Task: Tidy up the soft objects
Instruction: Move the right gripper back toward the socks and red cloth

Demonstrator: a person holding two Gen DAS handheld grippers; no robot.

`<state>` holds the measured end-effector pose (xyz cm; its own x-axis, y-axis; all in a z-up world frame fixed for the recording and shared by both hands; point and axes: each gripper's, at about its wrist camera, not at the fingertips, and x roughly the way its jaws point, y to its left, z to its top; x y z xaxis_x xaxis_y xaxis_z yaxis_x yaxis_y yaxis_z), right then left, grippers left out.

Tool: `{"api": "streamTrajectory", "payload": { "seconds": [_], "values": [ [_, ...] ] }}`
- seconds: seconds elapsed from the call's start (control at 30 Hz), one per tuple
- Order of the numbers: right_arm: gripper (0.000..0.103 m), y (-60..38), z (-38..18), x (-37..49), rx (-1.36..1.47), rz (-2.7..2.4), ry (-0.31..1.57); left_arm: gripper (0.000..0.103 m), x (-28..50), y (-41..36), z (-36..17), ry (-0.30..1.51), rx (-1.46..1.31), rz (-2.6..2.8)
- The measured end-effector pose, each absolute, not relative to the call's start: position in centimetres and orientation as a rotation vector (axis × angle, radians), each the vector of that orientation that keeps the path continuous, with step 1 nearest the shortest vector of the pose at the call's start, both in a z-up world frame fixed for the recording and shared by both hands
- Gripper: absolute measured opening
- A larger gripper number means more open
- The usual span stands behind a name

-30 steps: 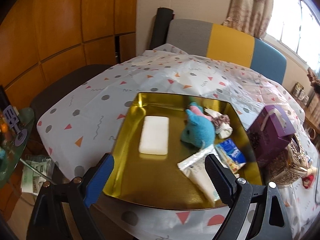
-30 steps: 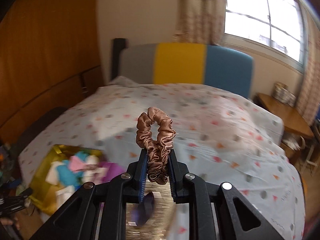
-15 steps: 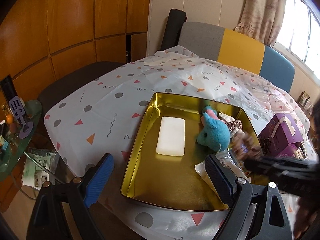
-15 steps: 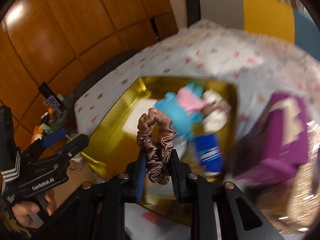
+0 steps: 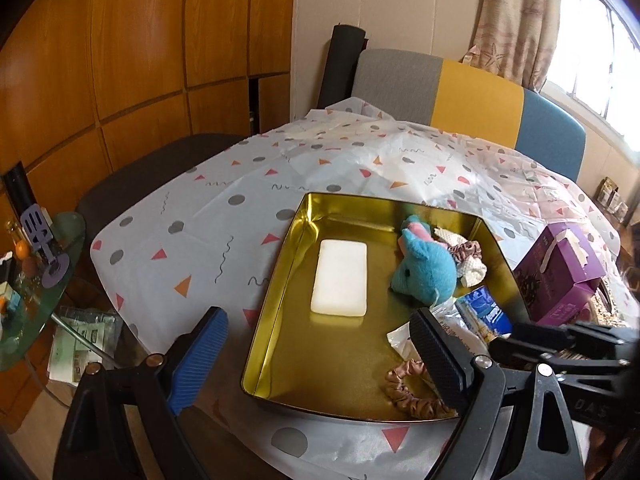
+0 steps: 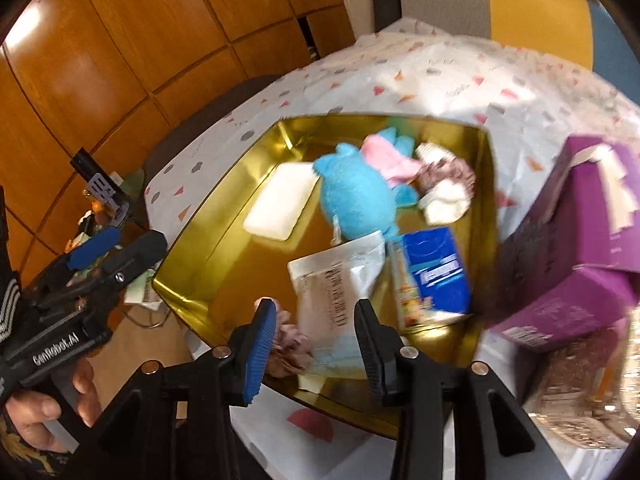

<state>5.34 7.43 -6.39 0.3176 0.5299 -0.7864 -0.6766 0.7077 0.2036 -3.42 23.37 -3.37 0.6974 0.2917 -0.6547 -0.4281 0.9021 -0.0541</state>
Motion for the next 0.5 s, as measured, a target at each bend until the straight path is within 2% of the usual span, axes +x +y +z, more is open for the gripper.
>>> {"api": "streamTrajectory", "payload": {
  "seconds": [0.17, 0.5],
  "values": [
    [0.046, 5.3, -4.2, 4.6, -0.201, 0.741, 0.844, 0.093, -3.4, 22.6, -2.8, 0.686, -0.190, 0.390],
    [0.046, -1.3, -1.0, 4.7, -0.177, 0.581, 0.698, 0.093, -3.2, 20.4, -1.9, 0.674, -0.131, 0.337]
  ]
}}
